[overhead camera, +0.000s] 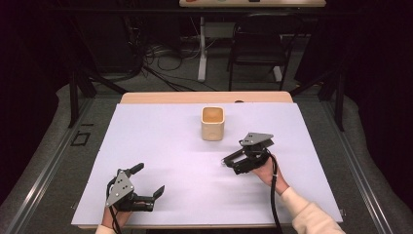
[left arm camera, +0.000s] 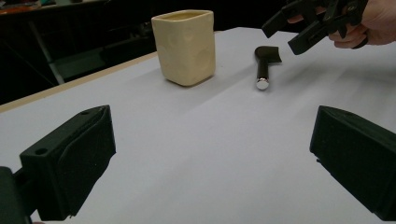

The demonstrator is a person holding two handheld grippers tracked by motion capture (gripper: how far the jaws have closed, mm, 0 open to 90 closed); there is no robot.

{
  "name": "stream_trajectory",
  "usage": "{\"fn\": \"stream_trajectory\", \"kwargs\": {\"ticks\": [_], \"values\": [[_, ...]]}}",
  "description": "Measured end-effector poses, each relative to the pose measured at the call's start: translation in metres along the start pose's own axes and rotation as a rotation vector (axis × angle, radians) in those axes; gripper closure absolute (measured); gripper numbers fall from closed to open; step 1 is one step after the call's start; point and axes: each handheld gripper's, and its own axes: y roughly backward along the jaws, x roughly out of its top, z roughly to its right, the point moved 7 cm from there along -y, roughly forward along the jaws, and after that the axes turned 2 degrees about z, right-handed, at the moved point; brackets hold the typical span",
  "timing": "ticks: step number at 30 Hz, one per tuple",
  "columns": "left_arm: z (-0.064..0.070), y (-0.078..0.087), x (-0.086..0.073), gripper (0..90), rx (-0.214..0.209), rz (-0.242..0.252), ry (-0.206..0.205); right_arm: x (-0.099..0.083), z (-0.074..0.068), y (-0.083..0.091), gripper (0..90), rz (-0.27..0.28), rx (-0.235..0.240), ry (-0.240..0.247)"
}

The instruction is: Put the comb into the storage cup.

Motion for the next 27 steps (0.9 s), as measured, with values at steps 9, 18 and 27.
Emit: {"fn": "stream_trajectory", "kwargs": {"ticks": [9,18,27], "values": [[0.0,0.0,0.0,0.2,0.001,0.0,0.0,0.003,0.002,-0.007,24.1,-0.009,-0.003,0.008],[0.0,0.0,0.0,0.2,0.003,-0.002,-0.004,0.001,0.0,-0.016,62.3,-0.04,0.01,0.027],[-0.001,0.0,-0.001,0.2,0.012,-0.014,-0.014,0.001,-0.002,-0.025,90.0,-0.064,-0.012,0.062]]}}
